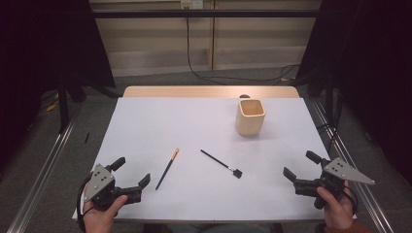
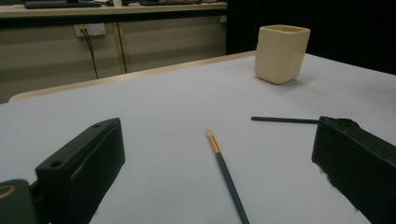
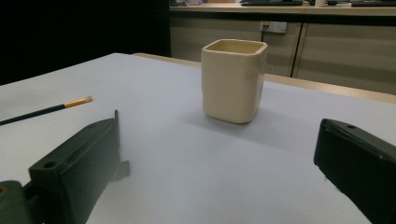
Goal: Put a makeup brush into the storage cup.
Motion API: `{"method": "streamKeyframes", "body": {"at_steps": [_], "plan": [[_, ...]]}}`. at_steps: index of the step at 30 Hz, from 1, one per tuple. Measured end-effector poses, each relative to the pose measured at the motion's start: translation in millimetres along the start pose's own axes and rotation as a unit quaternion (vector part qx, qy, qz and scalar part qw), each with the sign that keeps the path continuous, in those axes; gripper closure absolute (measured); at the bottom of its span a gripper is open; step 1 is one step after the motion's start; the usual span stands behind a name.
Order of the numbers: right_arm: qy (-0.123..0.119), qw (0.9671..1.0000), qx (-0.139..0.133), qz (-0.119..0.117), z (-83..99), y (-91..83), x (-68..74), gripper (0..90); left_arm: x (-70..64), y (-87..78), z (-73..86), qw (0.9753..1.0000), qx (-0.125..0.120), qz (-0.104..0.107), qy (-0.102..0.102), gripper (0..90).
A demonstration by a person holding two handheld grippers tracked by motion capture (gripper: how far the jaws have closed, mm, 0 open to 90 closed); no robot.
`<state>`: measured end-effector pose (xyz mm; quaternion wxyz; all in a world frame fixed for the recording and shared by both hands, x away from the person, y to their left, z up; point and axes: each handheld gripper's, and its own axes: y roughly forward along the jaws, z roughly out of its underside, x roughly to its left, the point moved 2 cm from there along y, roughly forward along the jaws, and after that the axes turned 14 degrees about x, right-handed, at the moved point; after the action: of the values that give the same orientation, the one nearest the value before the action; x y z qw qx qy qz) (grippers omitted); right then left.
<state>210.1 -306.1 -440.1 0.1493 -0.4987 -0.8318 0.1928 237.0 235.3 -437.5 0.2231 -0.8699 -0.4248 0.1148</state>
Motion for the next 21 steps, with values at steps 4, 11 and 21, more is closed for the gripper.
{"method": "streamKeyframes", "body": {"at_steps": [4,11,21], "plan": [[0.001,1.0000,0.002,-0.006,0.1,1.3,-0.4,0.0,0.9,0.6,-0.3,1.0000,0.001,0.000,-0.004,2.6],[0.002,0.9999,0.001,-0.014,0.2,2.2,-0.5,0.0,-0.1,0.8,-0.9,1.0000,0.001,0.002,-0.003,2.9],[-0.001,0.9998,0.002,-0.018,-1.3,0.7,3.1,0.0,-3.0,-1.0,-2.6,0.9999,0.001,0.007,0.009,3.0]]}}
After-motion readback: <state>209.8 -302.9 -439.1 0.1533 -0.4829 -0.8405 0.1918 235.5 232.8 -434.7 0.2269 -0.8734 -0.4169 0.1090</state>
